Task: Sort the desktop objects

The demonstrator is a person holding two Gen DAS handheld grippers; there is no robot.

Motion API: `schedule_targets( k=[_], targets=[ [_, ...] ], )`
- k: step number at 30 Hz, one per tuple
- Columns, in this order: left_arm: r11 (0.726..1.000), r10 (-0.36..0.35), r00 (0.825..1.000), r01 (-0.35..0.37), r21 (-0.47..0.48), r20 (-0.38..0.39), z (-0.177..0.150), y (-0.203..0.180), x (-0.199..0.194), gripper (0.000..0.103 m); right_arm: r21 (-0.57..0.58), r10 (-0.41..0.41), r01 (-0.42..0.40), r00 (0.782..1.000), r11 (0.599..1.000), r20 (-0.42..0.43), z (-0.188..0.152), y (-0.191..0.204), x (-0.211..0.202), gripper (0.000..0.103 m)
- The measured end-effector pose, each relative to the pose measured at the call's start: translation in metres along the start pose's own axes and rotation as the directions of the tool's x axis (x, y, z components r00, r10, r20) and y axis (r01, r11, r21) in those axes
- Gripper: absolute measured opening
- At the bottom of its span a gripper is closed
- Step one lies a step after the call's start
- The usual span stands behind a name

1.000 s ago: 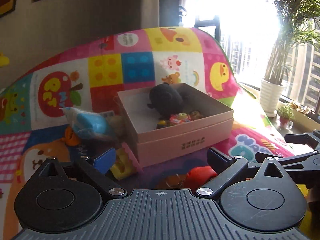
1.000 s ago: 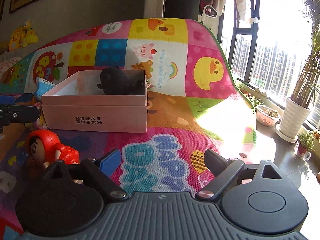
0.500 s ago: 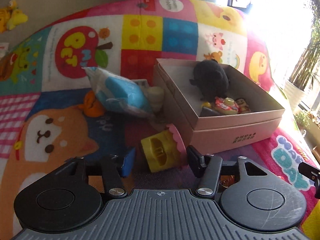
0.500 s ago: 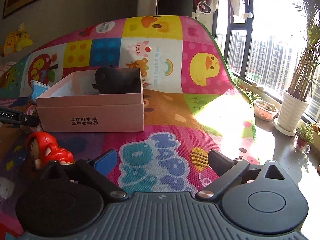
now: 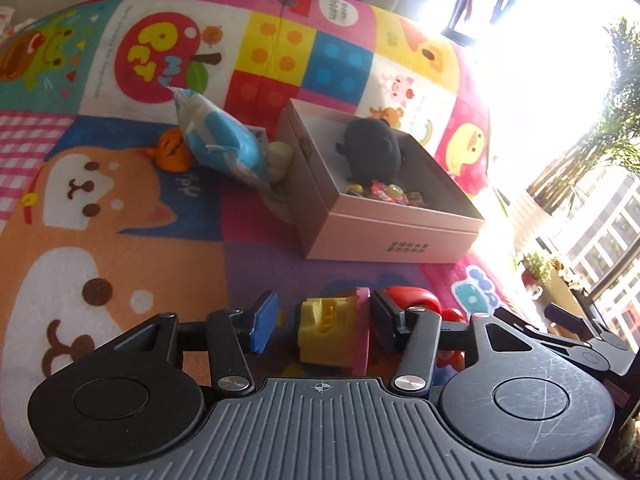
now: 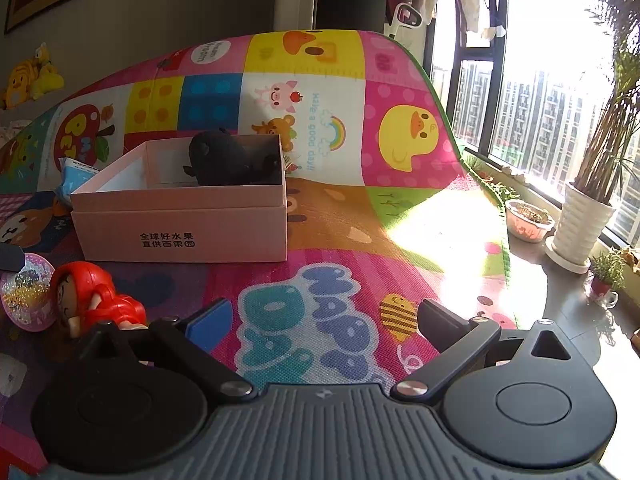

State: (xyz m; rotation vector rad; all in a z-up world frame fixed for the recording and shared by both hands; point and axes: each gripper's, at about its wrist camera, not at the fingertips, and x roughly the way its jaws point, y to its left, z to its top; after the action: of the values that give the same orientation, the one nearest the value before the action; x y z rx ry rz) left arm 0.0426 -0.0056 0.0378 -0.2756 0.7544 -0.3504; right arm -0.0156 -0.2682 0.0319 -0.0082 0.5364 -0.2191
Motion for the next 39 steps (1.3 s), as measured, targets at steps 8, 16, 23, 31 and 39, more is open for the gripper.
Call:
schedule_targets(
  k=[8, 16, 23, 31, 39],
  targets=[
    [0.975, 0.22, 0.972, -0.221, 0.002, 0.087, 0.003, 0.025, -0.009, 0.081, -0.004, -0.004, 0.004, 1.0, 1.0, -0.001, -0.001, 0.0, 0.0, 0.103],
    [0.971, 0.21, 0.968, -0.222, 0.085, 0.135, -0.02, 0.018, -0.02, 0.101, -0.012, 0.019, -0.019, 1.0, 1.0, 0.015, 0.001, 0.001, -0.004, 0.103],
    [0.937, 0.186, 0.978, -0.206, 0.283, 0.096, -0.055, -0.019, -0.002, 0.103, -0.132, 0.3, -0.294, 0.953, 0.947, 0.03, 0.017, 0.028, -0.032, 0.103],
    [0.96, 0.234, 0.968, -0.245, 0.136, 0.093, -0.051, 0.002, -0.003, 0.103, -0.507, 0.337, -0.321, 0.939, 0.8, -0.063, 0.005, 0.099, -0.023, 0.067],
    [0.969, 0.221, 0.971, -0.23, 0.094, 0.09, -0.05, 0.009, -0.006, 0.103, -0.337, 0.317, -0.361, 0.931, 0.869, -0.181, 0.021, 0.085, -0.002, 0.044]
  ],
)
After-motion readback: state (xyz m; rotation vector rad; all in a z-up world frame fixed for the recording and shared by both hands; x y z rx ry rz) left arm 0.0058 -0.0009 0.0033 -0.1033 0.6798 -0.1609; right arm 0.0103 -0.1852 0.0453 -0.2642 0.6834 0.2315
